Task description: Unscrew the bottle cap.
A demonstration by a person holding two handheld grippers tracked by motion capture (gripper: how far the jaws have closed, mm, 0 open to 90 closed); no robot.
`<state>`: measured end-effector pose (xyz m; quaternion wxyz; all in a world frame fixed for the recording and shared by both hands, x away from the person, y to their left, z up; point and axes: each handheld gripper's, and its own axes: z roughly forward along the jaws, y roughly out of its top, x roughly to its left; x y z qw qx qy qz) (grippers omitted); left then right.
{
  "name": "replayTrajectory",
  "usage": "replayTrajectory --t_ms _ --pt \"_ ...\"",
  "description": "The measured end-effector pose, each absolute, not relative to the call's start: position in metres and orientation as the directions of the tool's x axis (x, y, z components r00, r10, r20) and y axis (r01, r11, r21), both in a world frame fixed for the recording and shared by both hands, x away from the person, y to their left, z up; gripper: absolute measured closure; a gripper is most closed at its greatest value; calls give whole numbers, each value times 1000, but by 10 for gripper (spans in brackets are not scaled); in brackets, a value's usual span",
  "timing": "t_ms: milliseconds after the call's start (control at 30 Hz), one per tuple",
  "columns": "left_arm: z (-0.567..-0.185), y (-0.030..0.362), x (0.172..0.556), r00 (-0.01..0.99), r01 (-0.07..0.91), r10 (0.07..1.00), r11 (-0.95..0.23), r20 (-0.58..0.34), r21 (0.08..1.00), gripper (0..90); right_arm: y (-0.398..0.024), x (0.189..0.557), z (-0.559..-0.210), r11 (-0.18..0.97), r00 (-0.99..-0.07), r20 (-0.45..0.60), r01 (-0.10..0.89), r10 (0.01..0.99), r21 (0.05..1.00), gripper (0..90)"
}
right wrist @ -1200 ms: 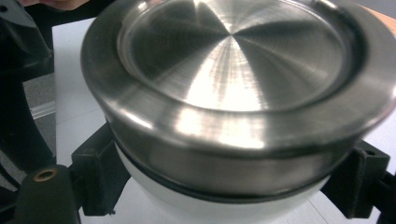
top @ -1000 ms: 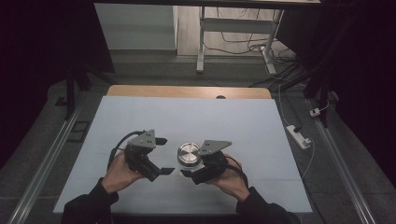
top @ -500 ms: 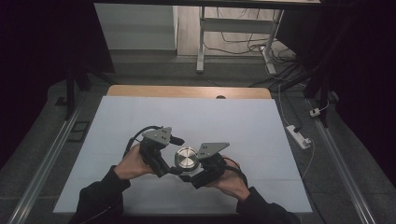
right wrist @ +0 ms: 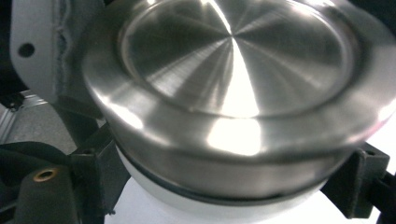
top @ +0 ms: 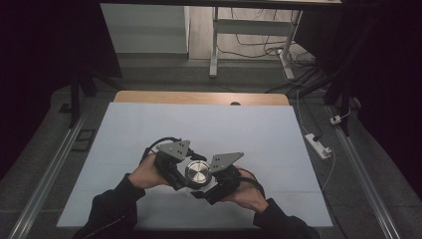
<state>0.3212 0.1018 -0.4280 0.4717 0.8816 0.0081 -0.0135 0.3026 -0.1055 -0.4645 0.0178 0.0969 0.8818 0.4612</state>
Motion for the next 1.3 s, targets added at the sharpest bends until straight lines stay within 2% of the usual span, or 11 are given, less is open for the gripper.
replayTrajectory --t_ms 333,433,533,600,700,800,867,967,1033,1167,1300 --pt "-430 87 306 930 225 367 -522 -22 823 195 -106 308 -467 540 -928 29 241 371 806 148" --pt "-431 83 302 900 261 435 -496 -23 828 194 -105 307 -467 537 -906 4 254 422 804 148" --pt "-433 82 304 887 289 458 -469 -50 835 191 -104 306 -468 530 -890 -5 267 456 805 148" --pt "-434 82 306 895 290 442 -472 -61 833 163 -104 306 -468 524 -889 1 272 458 807 148" --pt "-431 86 309 903 290 424 -473 -74 832 40 -107 308 -468 520 -897 12 267 442 812 148" --pt "-424 97 312 928 260 363 -482 -79 837 14 -110 310 -467 522 -913 27 258 408 813 148" --pt "-419 107 316 965 201 253 -528 -73 825 23 -111 310 -467 530 -928 45 250 370 810 148" --pt "-421 113 317 984 148 166 -564 -64 812 32 -110 309 -466 541 -954 59 217 294 813 148" --pt "-422 115 318 988 132 141 -574 -61 808 36 -108 306 -465 545 -964 70 204 256 814 148" --pt "-425 117 318 998 59 8 -556 -66 829 59 -105 301 -465 565 -979 71 170 192 808 148" --pt "-426 113 315 998 3 -53 -568 -40 823 93 -103 298 -465 580 -987 65 138 145 803 148"
